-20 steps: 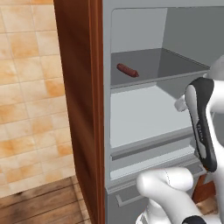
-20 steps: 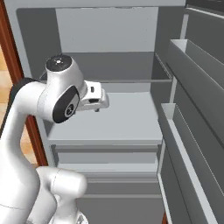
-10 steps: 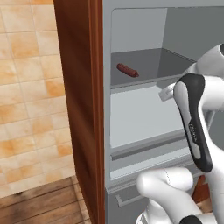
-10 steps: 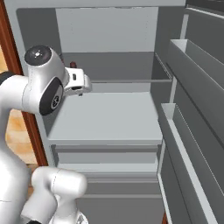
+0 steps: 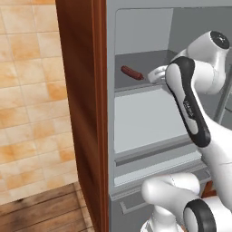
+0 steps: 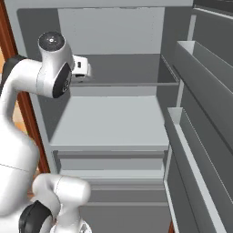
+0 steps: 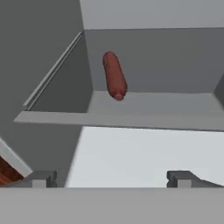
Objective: Move the hot dog bun to the plate on the dining table and place the condiment next to that plate. Then navigate to the fridge and take the sausage and place it on the plate as well.
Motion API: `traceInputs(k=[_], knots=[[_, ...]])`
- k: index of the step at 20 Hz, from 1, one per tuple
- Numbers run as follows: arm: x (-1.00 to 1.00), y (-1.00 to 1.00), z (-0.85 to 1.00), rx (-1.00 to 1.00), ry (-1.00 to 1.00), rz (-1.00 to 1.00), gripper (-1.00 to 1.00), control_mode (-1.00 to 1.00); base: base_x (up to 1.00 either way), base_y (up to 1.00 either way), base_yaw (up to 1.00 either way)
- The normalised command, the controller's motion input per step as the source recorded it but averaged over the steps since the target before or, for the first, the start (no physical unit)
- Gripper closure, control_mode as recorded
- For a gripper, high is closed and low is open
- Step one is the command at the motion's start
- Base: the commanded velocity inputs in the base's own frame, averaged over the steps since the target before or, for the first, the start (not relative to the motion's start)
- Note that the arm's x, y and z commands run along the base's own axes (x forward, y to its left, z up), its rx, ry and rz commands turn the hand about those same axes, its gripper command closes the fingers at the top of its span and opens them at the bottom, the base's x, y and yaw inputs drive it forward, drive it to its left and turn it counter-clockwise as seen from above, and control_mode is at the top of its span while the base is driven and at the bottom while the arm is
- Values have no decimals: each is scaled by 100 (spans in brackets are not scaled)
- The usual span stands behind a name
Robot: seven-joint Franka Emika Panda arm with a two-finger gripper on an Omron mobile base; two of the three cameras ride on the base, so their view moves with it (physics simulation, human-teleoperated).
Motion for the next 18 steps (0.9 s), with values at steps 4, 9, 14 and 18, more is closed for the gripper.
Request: traceInputs(k=[4,9,14,18], knots=[[68,31,0,5,0,1,-100,-100,0,0,0],[83,32,-8,0,2,0,-100,-100,0,0,0],[82,9,-33,0,0,0,-100,-100,0,0,0],[91,0,-29,0,0,0,-100,-100,0,0,0]])
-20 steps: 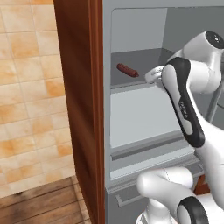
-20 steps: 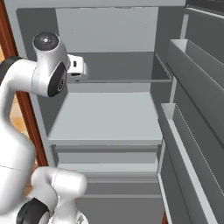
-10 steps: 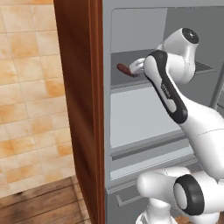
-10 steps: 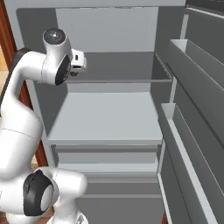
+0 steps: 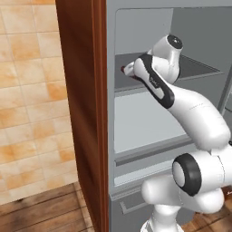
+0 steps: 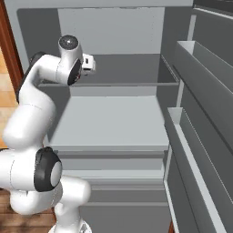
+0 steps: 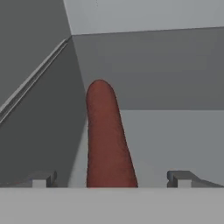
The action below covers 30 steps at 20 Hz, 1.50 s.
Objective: Move the hot dog bun to the plate on the dining table and place the condiment next to that plate. Then navigate to the fridge and take the sausage and place it on the plate as well.
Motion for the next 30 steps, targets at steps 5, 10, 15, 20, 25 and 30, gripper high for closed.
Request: traceInputs(k=[5,10,15,20,25,30], knots=[[54,4,-22,0,1,0,-100,-100,0,0,0],[-5,17,-29,0,0,0,100,-100,0,0,0],[-44,1,-31,0,0,0,100,-100,0,0,0],[-70,-11,11,2,-13,0,100,-100,0,0,0],[-100,-53,49,3,-14,0,100,-100,0,0,0],[-100,-40,11,-6,1,0,100,-100,0,0,0]])
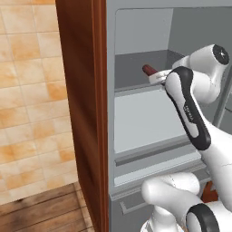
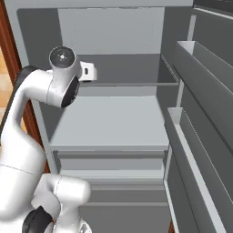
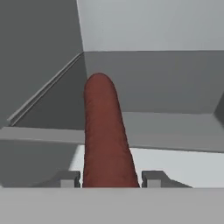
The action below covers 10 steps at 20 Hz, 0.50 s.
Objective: Move the hot dog bun to the plate on the dining table and place the condiment next to that plate. Then navigate to the fridge and take the sausage and place it on the plate as well.
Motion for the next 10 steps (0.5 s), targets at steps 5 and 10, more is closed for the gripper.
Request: traceInputs(k=[5,10], knots=[[-100,-26,-5,-12,10,0,100,-100,0,0,0],[-62,-6,-39,-16,27,0,100,-100,0,0,0]])
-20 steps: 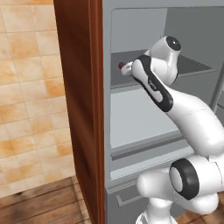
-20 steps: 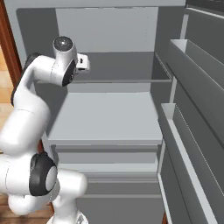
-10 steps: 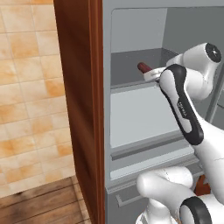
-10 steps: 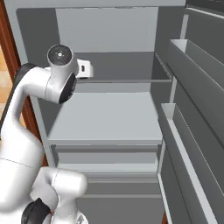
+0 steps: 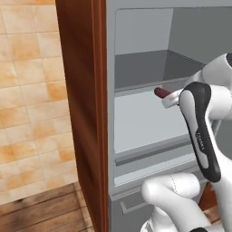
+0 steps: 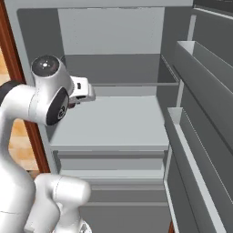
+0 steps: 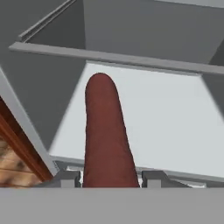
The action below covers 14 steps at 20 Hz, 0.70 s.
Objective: Move the hot dog bun to the plate on the dining table and place the condiment next to that plate. Then navigate to the fridge and take the sausage and place it on the plate as well.
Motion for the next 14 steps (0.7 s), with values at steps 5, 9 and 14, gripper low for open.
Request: traceInputs(k=[5,9,14], knots=[[-12,-2,-38,-13,23,0,100,100,-8,0,0],[0,0,0,0,0,0,100,100,-98,8,-10],[0,0,0,0,0,0,100,100,-75,61,-62]])
